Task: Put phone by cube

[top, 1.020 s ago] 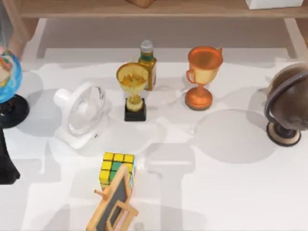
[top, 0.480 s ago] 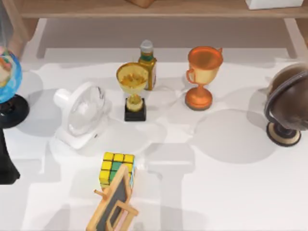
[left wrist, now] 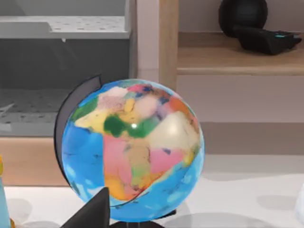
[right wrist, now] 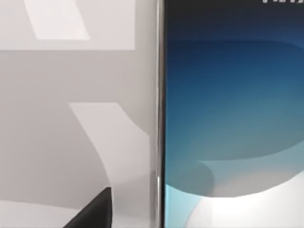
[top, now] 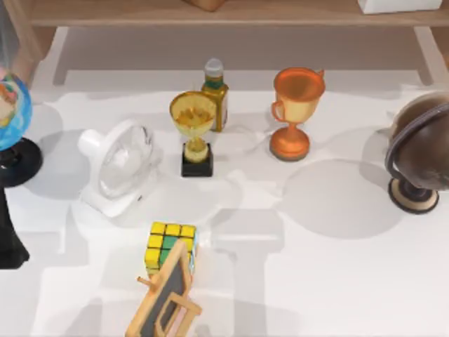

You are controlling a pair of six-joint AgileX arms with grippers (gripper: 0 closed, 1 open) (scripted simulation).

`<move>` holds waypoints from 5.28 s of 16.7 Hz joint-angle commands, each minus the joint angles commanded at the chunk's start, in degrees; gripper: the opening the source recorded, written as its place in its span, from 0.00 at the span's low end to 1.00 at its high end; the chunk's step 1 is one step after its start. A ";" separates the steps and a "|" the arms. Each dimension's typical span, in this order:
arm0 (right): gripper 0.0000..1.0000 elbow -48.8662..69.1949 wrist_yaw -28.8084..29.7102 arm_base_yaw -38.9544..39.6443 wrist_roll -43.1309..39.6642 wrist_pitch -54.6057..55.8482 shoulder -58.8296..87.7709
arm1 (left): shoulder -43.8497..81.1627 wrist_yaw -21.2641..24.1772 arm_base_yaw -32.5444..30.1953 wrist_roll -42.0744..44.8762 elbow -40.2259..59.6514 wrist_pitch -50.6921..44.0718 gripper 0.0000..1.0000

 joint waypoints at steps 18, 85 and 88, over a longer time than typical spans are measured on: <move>0.00 5.15 -0.57 0.62 0.04 -9.37 -6.31 | 0.00 0.00 0.00 0.00 0.00 0.00 1.00; 0.00 53.25 -5.92 80.00 63.06 -22.90 28.60 | 0.00 0.00 0.00 0.00 0.00 0.00 1.00; 0.00 52.34 -7.87 80.02 63.22 -21.52 28.89 | 0.00 0.00 0.00 0.00 0.00 0.00 1.00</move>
